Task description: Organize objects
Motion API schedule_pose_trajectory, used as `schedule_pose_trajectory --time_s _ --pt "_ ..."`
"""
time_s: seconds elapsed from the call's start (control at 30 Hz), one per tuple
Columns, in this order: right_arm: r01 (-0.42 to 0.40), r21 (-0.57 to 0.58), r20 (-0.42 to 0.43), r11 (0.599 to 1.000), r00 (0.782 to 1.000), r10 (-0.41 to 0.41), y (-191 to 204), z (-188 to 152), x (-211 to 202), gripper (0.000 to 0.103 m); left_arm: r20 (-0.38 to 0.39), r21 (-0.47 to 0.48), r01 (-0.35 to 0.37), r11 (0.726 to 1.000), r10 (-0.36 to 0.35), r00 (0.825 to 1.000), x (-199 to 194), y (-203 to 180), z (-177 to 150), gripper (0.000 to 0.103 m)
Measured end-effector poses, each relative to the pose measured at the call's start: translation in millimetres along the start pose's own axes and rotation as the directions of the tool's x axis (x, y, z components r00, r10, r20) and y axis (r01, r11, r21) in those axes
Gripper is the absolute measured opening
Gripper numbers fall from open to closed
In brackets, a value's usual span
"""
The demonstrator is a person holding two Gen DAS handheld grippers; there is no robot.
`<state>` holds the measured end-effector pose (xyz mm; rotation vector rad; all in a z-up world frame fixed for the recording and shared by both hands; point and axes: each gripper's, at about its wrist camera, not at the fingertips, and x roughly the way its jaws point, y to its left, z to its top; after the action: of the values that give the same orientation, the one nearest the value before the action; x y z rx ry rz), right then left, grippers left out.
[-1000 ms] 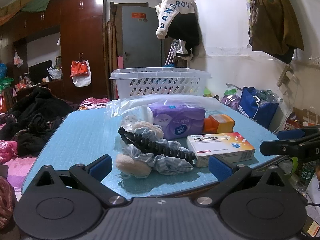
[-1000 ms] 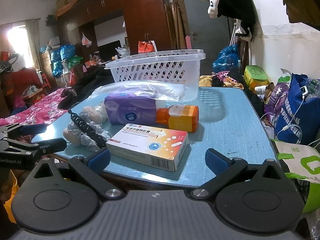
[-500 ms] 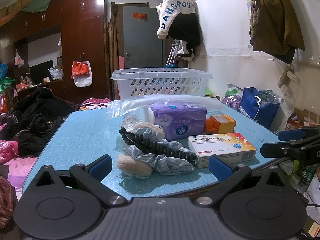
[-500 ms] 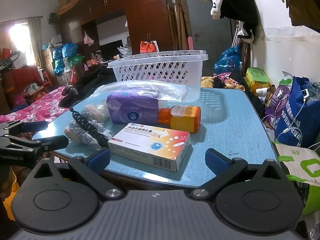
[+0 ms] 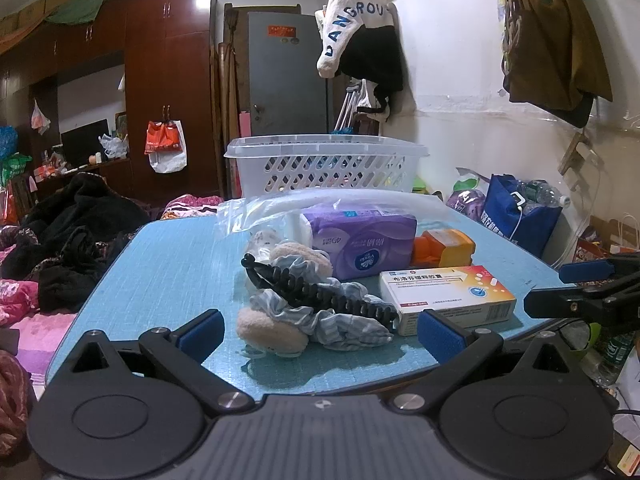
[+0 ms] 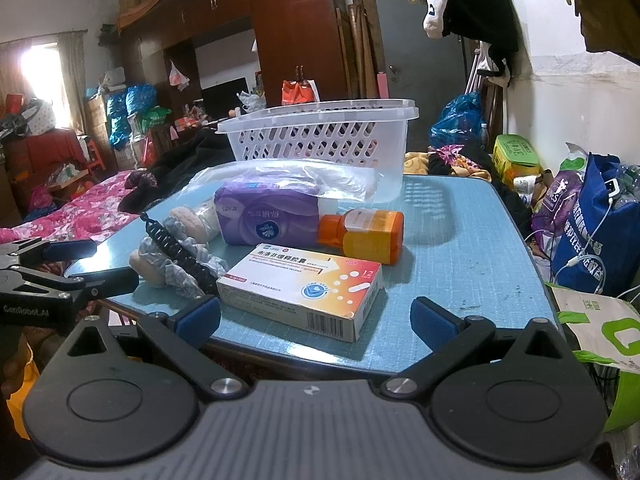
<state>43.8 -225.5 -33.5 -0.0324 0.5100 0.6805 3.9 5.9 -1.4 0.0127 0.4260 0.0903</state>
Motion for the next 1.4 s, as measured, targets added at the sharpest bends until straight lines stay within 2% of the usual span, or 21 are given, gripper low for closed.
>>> schedule_pose_trajectory --time_s 1.3,1.4 --pt "-0.01 0.003 -0.009 1.0 1.0 0.01 -1.4 -0.5 1.2 0.103 -0.009 0.002 0.004 1.0 -0.004 1.0 5.6 -1.1 -3.3 0.103" --pt "-0.012 0.007 0.019 1.0 1.0 0.012 -2.0 -1.1 0.8 0.103 0.035 0.006 0.001 1.0 -0.001 0.999 2.0 -1.6 -3.8 0.103"
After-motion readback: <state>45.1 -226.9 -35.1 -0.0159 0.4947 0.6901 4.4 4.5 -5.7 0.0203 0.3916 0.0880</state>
